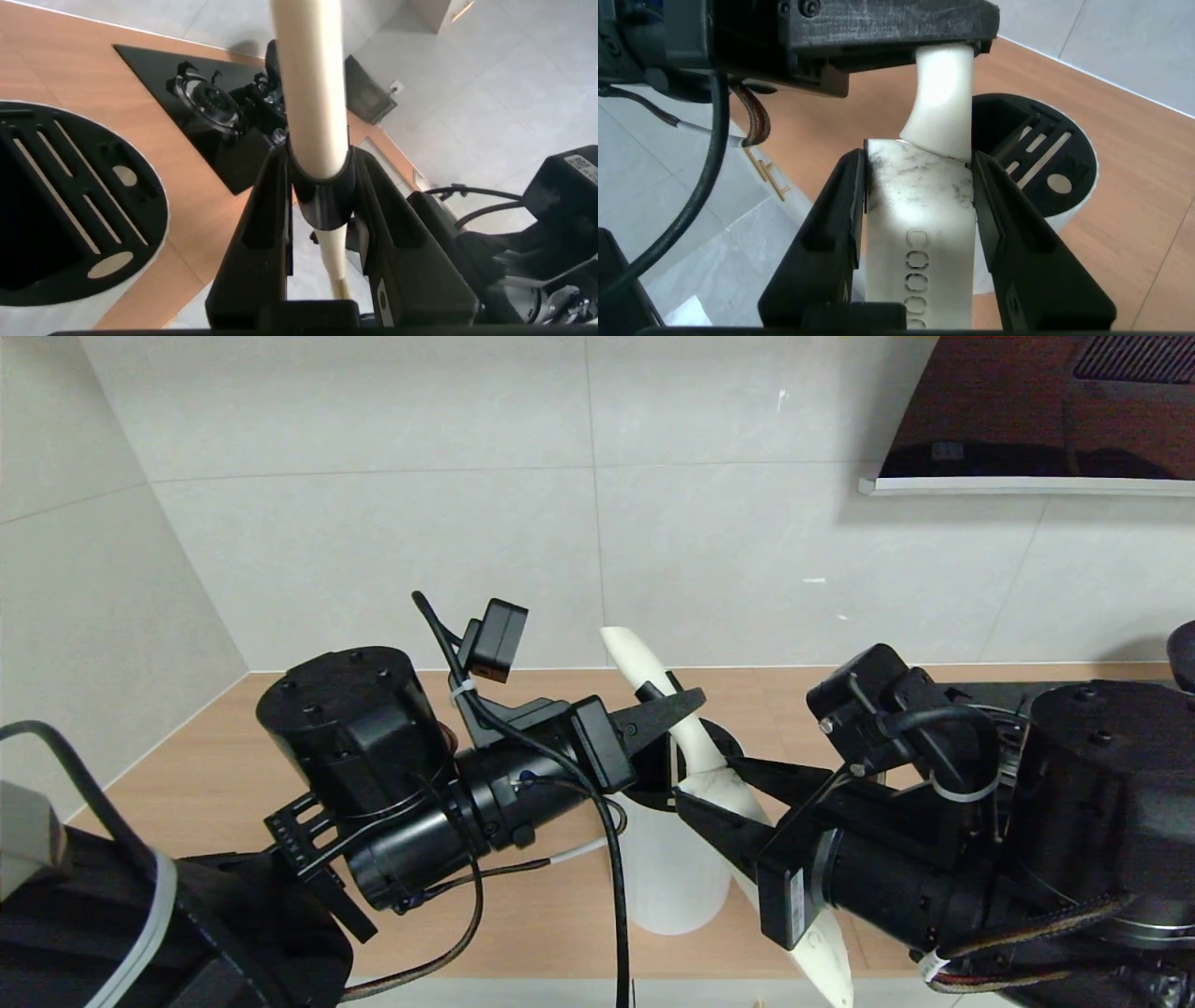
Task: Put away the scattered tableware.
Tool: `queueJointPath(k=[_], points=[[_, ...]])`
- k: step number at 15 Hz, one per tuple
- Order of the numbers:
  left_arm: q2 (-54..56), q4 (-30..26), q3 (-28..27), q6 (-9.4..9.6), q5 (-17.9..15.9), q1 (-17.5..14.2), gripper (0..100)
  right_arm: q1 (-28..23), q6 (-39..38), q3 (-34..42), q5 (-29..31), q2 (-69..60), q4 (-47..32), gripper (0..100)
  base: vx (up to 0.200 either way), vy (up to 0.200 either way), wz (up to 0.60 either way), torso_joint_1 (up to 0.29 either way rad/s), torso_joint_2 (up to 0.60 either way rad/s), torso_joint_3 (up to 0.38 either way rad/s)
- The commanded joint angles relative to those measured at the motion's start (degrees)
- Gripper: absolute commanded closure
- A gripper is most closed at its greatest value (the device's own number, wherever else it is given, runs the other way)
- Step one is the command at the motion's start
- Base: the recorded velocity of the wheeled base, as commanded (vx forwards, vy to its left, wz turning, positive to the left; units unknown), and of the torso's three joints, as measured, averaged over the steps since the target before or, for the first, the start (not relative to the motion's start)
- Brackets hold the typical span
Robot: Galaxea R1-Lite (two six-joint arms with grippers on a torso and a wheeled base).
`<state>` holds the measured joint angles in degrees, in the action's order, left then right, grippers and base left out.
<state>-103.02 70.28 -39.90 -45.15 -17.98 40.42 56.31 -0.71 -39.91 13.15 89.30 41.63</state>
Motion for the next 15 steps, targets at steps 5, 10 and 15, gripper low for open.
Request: queueJointPath(k=[5, 10, 15], points=[[0.8, 0.1, 0.0, -0.02, 0.1, 0.0, 100, 0.0, -0.1, -0.2, 1.4, 0.1, -0.1, 0, 0.000, 0.000, 0.00, 0.000, 0.00, 0.000], [3.9, 0.9, -0.1, 0.07, 0.2, -0.2, 100, 0.0, -0.2, -0.2, 1.3, -1.1, 0.0, 0, 0.000, 0.000, 0.00, 0.000, 0.00, 0.000], [9.6, 1.4, -1.1, 5.95, 0.2, -3.8, 100, -2.6, 0.0, -0.4, 1.3, -5.3, -0.1, 0, 0.000, 0.000, 0.00, 0.000, 0.00, 0.000]])
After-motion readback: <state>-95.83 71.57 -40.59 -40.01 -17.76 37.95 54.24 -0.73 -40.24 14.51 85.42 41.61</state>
